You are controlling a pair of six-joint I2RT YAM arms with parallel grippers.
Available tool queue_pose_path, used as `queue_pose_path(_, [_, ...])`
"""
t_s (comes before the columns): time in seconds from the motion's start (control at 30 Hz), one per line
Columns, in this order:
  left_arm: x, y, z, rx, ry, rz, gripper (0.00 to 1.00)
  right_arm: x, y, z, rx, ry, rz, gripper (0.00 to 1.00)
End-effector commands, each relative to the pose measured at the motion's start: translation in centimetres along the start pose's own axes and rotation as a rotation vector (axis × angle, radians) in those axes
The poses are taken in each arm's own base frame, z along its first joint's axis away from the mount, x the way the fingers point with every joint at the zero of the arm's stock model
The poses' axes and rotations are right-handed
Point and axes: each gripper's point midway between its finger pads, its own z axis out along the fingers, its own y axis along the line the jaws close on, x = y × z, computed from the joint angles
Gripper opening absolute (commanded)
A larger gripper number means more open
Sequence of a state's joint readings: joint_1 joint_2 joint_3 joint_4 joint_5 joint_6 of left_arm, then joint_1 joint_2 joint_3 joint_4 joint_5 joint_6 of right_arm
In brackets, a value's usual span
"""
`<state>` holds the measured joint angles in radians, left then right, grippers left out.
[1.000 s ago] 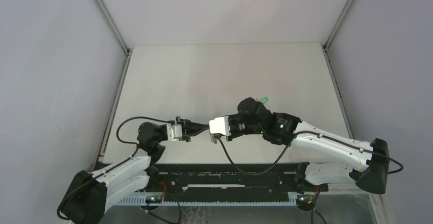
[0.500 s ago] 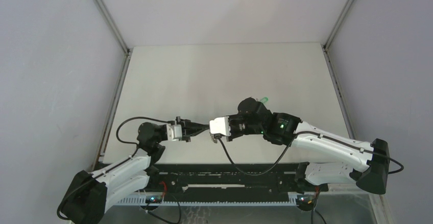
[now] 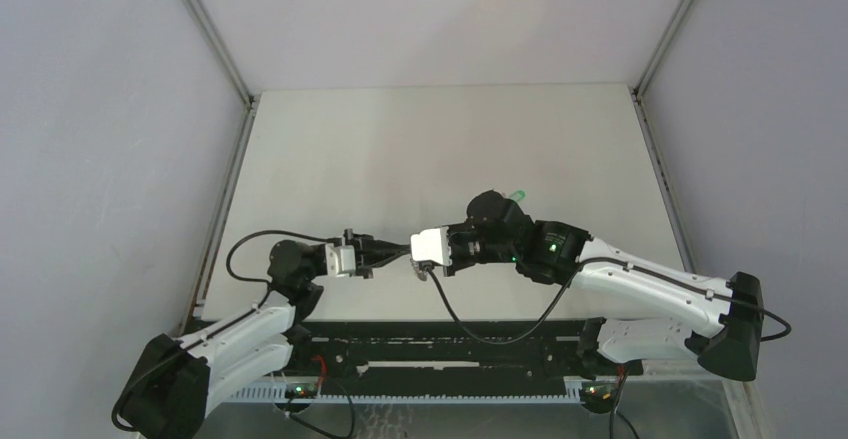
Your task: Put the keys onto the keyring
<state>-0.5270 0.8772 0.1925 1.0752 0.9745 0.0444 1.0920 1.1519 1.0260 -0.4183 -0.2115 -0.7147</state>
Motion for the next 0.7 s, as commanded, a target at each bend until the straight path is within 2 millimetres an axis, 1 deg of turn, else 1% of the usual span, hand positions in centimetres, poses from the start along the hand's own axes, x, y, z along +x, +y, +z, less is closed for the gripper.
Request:
queue_pose_path(0.0, [-2.7,1.8,0.9,-0.021,-0.05,0.08,0.0,-6.2,-2.3,-1.6,0.079,-0.208,-0.023,0.0])
queue_pose_path(0.13, [-2.8,2.0,0.9,-0.036,-0.051,0.077,0.0,-6.6,-2.6,-1.7,0.103,-0.213,-0.021,0.0])
queue_pose_path(0.4, [-2.9,2.7,0.6,-0.094,-0.051,0.084,0.0,-7.2,-2.3,-1.5,0.121,-0.228,-0.04,0.0])
queue_pose_path(0.67, [-3.6,2.4,0.3,-0.102,-0.082,0.109,0.0,-6.4,-2.1,-1.0,0.109,-0.218,-0.027,0.0])
